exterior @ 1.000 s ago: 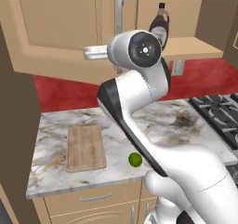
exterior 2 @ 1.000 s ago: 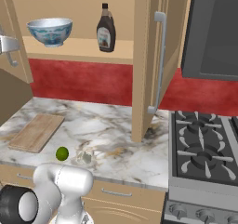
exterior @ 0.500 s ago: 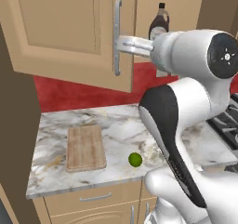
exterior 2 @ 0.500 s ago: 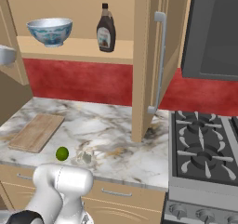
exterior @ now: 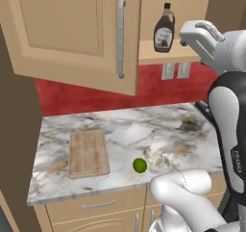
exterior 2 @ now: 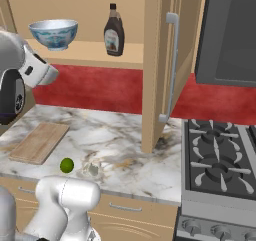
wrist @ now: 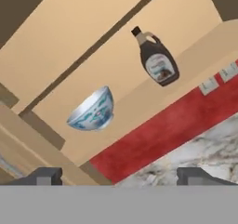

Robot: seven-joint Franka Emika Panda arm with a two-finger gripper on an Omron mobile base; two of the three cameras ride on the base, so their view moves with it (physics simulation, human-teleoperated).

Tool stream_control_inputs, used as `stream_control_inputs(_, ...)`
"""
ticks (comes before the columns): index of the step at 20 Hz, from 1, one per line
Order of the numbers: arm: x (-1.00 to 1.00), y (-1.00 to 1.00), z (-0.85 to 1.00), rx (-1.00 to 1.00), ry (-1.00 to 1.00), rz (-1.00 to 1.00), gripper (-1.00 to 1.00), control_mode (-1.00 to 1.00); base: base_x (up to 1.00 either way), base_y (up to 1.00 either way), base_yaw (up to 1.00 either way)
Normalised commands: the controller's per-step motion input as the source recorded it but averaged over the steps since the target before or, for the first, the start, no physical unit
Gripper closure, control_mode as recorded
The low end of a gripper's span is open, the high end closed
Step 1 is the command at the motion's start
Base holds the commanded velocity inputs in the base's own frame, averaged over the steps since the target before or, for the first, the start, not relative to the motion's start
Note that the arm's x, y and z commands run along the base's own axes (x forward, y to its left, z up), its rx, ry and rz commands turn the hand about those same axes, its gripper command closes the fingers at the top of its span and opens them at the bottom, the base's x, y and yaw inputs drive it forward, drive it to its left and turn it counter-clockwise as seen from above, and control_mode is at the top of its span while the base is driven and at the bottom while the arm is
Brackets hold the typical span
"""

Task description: Open the cabinet. Place the bowl and condiment on the counter. Then place the lime and garlic on the cutting board.

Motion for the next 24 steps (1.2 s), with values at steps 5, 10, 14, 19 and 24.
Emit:
stream_control_inputs(5, 1.0, -0.54, -0.31, 0.32, 0.22, 0.02, -1.0, -1.0, 0.0, 0.0, 0.0)
stream_control_inputs(10, 1.0, 0.09, -0.43, 0.21, 0.22, 0.23, -1.0, -1.0, 0.0, 0.0, 0.0)
stream_control_inputs(14, 1.0, 0.86, -0.34, 0.08, 0.06, 0.42, -1.0, -1.0, 0.0, 0.0, 0.0)
stream_control_inputs(19, 0.68, 1.0, -0.14, 0.0, 0.01, 0.47, -1.0, -1.0, 0.0, 0.0, 0.0)
stream_control_inputs(24, 0.05, 1.0, -0.01, -0.11, 0.0, 0.44, -1.0, -1.0, 0.0, 0.0, 0.0)
